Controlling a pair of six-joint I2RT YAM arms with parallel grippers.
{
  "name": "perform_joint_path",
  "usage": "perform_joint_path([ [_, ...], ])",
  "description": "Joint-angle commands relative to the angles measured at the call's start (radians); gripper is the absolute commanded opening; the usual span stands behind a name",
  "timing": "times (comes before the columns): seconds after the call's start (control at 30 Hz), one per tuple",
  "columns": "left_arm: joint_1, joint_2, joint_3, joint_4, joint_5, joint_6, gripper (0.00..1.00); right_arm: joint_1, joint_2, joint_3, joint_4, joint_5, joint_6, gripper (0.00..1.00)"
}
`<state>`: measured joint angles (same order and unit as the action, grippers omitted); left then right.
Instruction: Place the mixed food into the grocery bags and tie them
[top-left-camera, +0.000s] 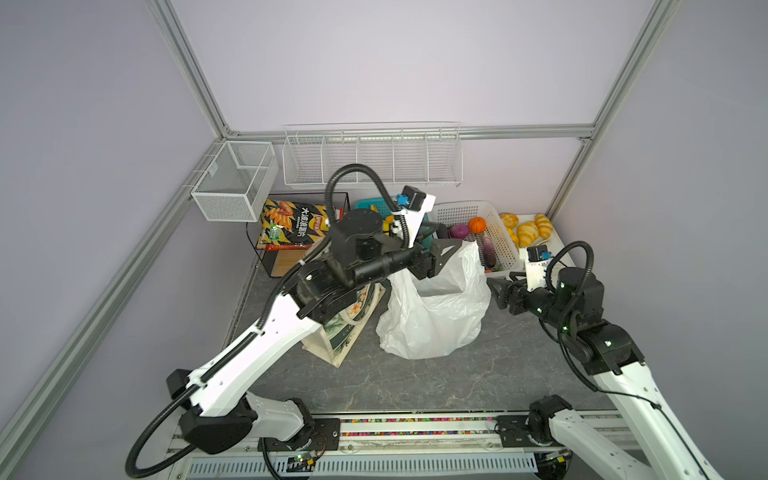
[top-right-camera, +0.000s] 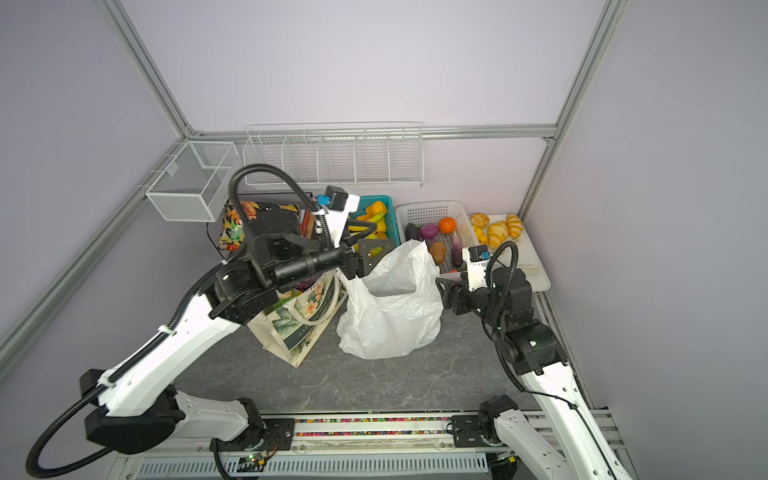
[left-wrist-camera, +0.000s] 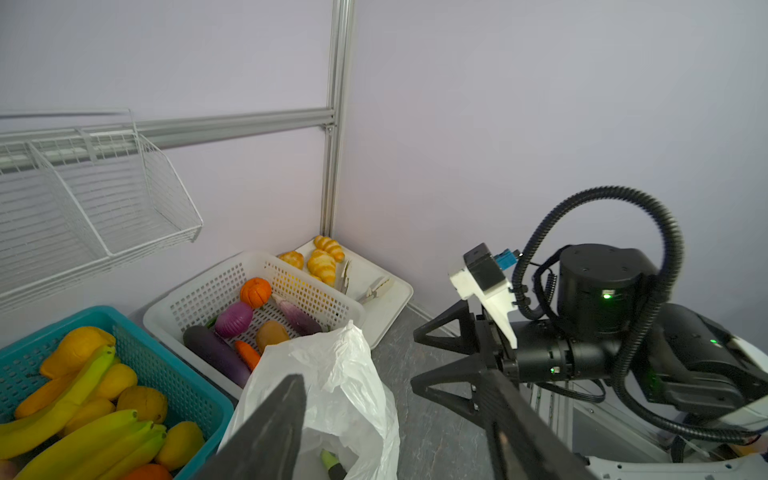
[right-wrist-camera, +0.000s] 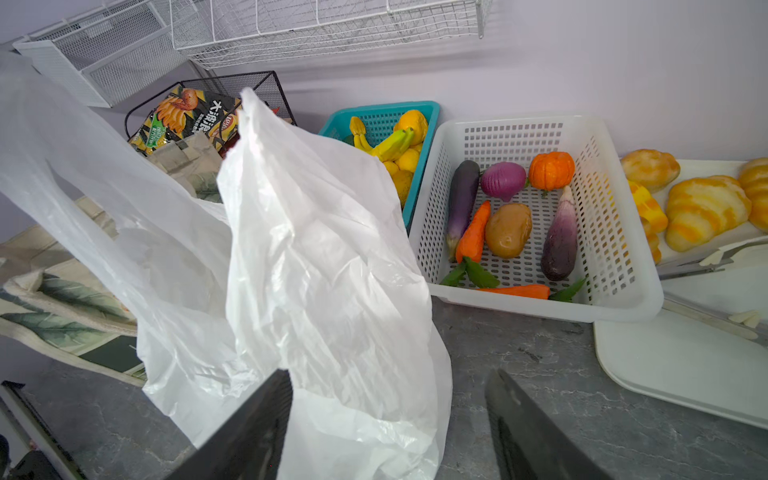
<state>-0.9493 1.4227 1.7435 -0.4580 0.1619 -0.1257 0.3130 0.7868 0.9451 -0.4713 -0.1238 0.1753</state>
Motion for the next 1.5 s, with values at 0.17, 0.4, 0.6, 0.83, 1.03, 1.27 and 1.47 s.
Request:
perform_joint_path([
  [0.17,-0.002,0.305,0.326,-0.289,0.086,0.181,0.73,-0.007,-0.049,-0.060,0.037,-0.024,0.042,0.72],
  [0.4,0.012,0.541,0.643,-0.524,0.143,0.210,0.75,-0.007,-0.066,-0.047,0.004,-0.008,0.015,0.72],
  [0.6,0.023,0.575,0.651,-0.569,0.153,0.210,0.74,-0.007,-0.068,-0.041,-0.006,-0.006,0.002,0.72],
  [0.83,0.060,0.535,0.517,-0.488,0.210,0.188,0.71,-0.007,-0.055,-0.052,0.015,-0.027,0.005,0.72],
  [1.03,0.075,0.521,0.466,-0.430,0.203,0.172,0.73,-0.006,-0.048,-0.052,0.017,-0.043,0.007,0.72],
  [1.27,0.093,0.423,0.326,-0.287,0.202,0.142,0.74,-0.006,-0.039,-0.059,0.029,-0.054,0.007,0.72],
  [1.47,0.106,0.341,0.200,-0.170,0.219,0.100,0.71,0.008,-0.017,-0.060,0.088,-0.140,-0.003,0.74],
])
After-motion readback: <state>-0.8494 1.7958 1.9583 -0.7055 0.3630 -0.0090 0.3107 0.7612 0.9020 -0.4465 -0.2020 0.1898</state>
